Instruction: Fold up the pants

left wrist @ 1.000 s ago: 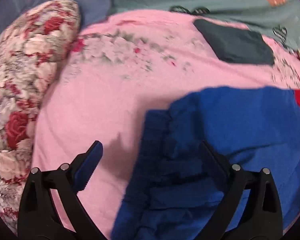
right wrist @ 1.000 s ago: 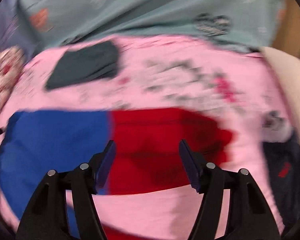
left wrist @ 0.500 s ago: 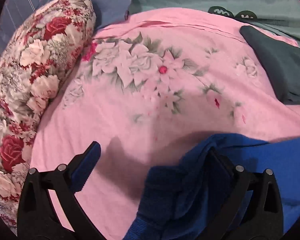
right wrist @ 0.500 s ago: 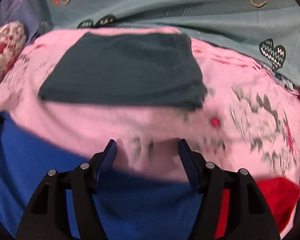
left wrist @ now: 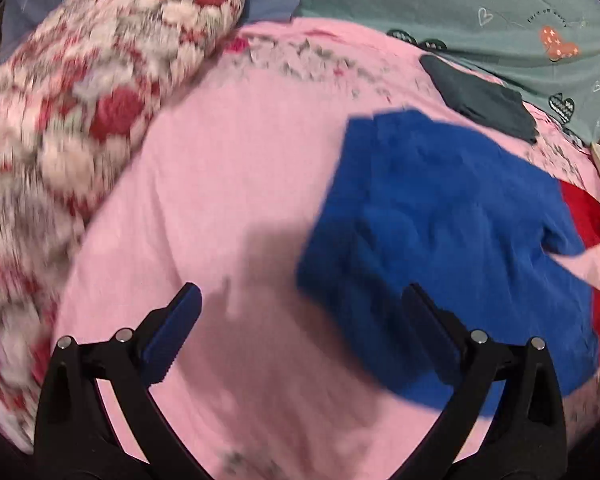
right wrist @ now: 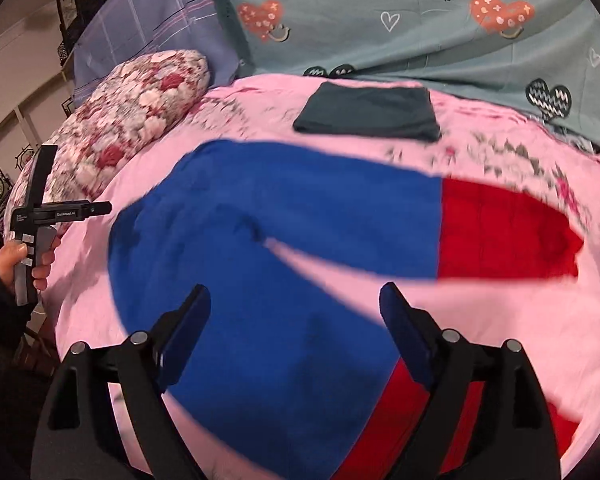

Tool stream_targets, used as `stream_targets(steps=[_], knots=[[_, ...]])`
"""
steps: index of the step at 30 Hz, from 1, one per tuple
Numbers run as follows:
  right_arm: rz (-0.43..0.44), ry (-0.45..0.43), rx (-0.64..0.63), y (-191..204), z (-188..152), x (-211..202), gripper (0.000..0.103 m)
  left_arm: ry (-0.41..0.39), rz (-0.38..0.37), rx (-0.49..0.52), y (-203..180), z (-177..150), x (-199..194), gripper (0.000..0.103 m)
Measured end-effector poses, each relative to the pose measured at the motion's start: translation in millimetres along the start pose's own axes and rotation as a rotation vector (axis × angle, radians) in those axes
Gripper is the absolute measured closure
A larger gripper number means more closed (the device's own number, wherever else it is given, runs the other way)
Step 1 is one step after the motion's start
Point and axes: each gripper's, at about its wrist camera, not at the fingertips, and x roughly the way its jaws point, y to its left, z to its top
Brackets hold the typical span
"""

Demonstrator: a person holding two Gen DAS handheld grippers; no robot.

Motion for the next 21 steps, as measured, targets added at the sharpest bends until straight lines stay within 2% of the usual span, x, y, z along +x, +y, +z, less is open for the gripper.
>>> stream_targets(steps=[3,6,7,9,10,11,12,14,21], knots=[[-0.021,0.006,0.015,25.3,-36.7,10.7,0.017,0.01,-0.031,0.003,-14.4,-19.3,7.8,0.002],[-0.042,0.026,0.021,41.6,-55.4,24.1,0.017,-0.004,-0.034,-0.049,-18.5,-12.7,25.1,0.002],[-0.067,0.023,-0.002,46.8,-58.6,27.1,0.023,-0.003,-0.015,-0.056,-18.9,-10.4,31.1,0.002],[-0.156,0.029,-0.093,59.4,-66.7,31.0,0.043,0.021,-0.008,-0.112,-12.8,-6.7,47.2,0.009],[-0.157,0.048,-0.112,61.3,-69.8,33.1,0.065,0.004,0.011,-0.131,-11.3,-6.2,44.8,0.023],[-0.137,0.075,-0.116,62.2,-72.2,35.3,0.081,-0.002,-0.027,-0.146,-10.3,-4.5,40.3,0.069],[-0.133,0.082,-0.108,59.1,-74.0,35.9,0.083,0.014,-0.085,-0.176,-7.6,-3.5,36.4,0.077],[-0.121,0.082,-0.084,54.3,-74.8,32.9,0.087,-0.004,-0.113,-0.19,-3.0,-5.1,24.4,0.082],[-0.038,0.079,-0.081,52.0,-81.5,29.7,0.084,-0.069,-0.054,-0.206,12.4,-37.4,-22.7,0.085]])
